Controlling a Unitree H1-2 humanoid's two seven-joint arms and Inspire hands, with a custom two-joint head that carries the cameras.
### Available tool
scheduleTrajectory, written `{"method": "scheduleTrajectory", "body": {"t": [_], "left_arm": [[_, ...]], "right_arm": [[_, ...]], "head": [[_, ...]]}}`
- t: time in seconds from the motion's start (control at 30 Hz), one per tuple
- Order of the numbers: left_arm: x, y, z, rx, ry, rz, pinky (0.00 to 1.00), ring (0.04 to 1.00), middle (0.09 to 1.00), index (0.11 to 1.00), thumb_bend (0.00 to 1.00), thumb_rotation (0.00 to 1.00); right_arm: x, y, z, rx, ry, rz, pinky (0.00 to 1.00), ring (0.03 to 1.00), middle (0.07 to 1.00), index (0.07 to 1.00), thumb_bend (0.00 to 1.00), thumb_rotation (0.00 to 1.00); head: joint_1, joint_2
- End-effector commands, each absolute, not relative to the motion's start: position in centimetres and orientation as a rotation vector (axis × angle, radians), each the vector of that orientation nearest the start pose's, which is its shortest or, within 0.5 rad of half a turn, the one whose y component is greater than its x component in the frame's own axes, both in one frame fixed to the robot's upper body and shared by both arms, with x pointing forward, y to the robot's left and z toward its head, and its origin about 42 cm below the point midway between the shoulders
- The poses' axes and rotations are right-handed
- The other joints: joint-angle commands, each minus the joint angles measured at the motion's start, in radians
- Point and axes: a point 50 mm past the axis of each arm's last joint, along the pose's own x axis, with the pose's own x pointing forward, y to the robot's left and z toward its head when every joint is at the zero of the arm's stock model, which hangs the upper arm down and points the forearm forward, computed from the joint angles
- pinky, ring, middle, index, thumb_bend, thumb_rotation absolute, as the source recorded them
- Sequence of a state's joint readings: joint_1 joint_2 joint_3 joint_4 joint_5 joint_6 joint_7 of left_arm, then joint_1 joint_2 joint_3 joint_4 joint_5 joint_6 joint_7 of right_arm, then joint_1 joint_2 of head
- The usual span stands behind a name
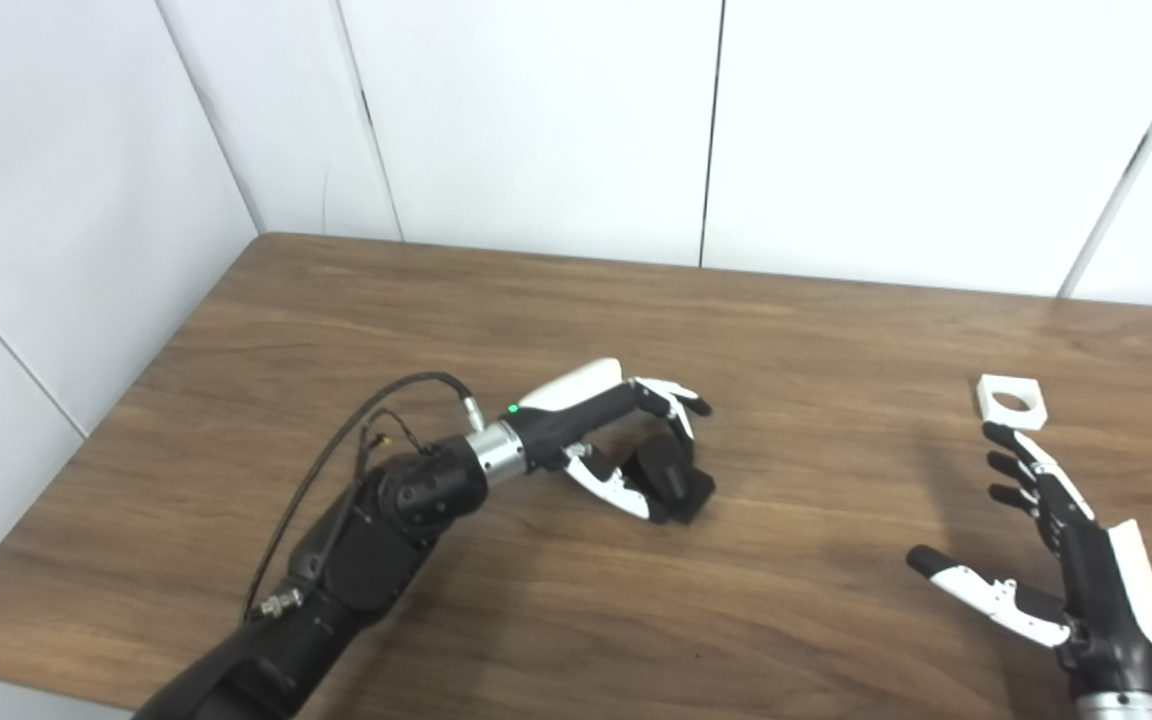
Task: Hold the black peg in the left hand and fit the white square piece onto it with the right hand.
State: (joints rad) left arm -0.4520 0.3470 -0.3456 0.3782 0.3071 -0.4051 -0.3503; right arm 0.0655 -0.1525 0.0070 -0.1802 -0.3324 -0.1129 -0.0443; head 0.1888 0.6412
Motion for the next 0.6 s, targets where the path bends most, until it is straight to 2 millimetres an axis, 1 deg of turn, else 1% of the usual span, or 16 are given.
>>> {"method": "scheduleTrajectory", "body": {"t": [0.0, 0.1, 0.33, 0.5, 0.57], "left_arm": [[39.2, 19.5, 11.9, 0.812, -0.261, -0.851, 0.78, 0.895, 0.849, 0.489, 0.52, 0.08], [38.9, 18.6, 11.0, 0.803, -0.245, -0.861, 0.79, 0.894, 0.849, 0.489, 0.52, 0.08], [38.1, 16.7, 8.7, 0.789, -0.207, -0.908, 0.80, 0.900, 0.854, 0.489, 0.52, 0.08], [37.9, 16.2, 8.3, 0.813, -0.204, -0.930, 0.80, 0.902, 0.850, 0.489, 0.52, 0.07], [37.9, 16.2, 8.3, 0.828, -0.200, -0.933, 0.80, 0.907, 0.852, 0.489, 0.52, 0.07]], "right_arm": [[26.1, -25.0, 15.4, -0.474, -0.303, -0.053, 0.76, 0.853, 0.905, 0.860, 0.84, 0.44], [26.2, -25.0, 15.5, -0.472, -0.315, -0.057, 0.74, 0.852, 0.898, 0.857, 0.84, 0.44], [26.2, -24.8, 16.0, -0.473, -0.321, -0.058, 0.75, 0.857, 0.897, 0.856, 0.84, 0.44], [26.2, -24.5, 16.4, -0.468, -0.327, -0.057, 0.77, 0.864, 0.901, 0.858, 0.83, 0.42], [26.2, -24.4, 16.6, -0.472, -0.331, -0.062, 0.75, 0.853, 0.897, 0.856, 0.83, 0.41]], "head": [[0.001, 0.001], [-0.009, 0.006], [-0.027, 0.012], [-0.048, 0.017], [-0.060, 0.022]]}}
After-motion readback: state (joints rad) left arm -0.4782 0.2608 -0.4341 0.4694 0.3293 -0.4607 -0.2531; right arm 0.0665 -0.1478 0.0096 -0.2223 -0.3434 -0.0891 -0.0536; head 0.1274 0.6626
